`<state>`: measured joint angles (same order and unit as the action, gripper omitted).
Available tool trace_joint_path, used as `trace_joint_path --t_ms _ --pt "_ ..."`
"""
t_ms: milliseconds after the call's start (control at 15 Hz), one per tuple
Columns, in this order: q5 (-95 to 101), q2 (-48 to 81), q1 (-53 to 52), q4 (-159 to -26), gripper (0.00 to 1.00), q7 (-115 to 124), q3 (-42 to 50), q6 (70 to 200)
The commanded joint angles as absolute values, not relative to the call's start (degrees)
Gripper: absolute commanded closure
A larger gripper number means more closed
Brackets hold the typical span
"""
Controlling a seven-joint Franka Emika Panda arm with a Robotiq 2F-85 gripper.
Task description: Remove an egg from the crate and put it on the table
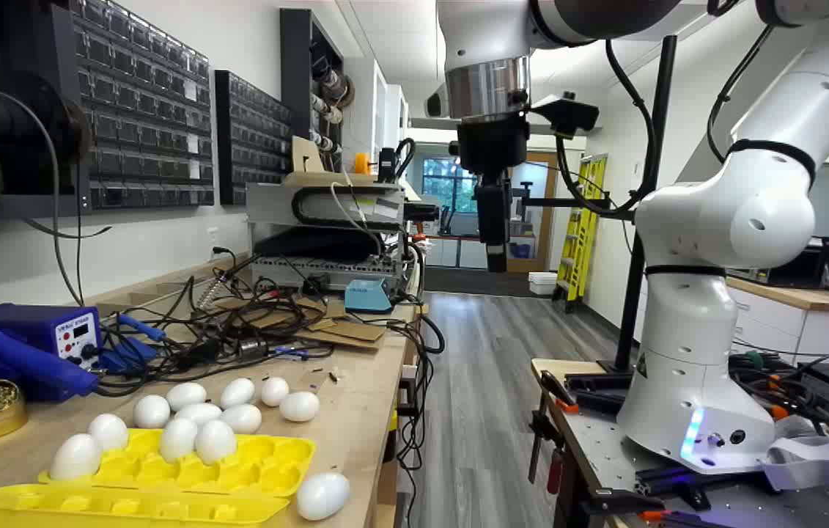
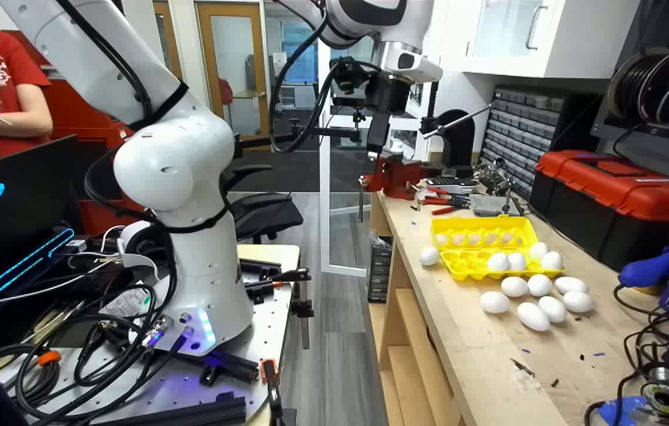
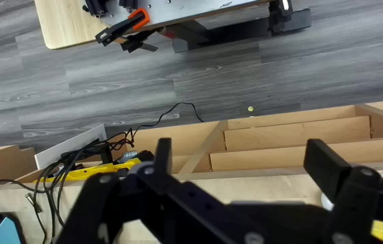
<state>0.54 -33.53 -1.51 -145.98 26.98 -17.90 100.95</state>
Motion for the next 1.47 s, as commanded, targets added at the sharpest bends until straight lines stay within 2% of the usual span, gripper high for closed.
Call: trace_joint_path --t_ms 0,1400 --pt "1.1 -33.3 -2.7 -145.9 0.0 27.5 -16.8 100.9" --pt "1.0 -29.3 -3.2 -144.6 0.0 29.3 -17.8 103.4"
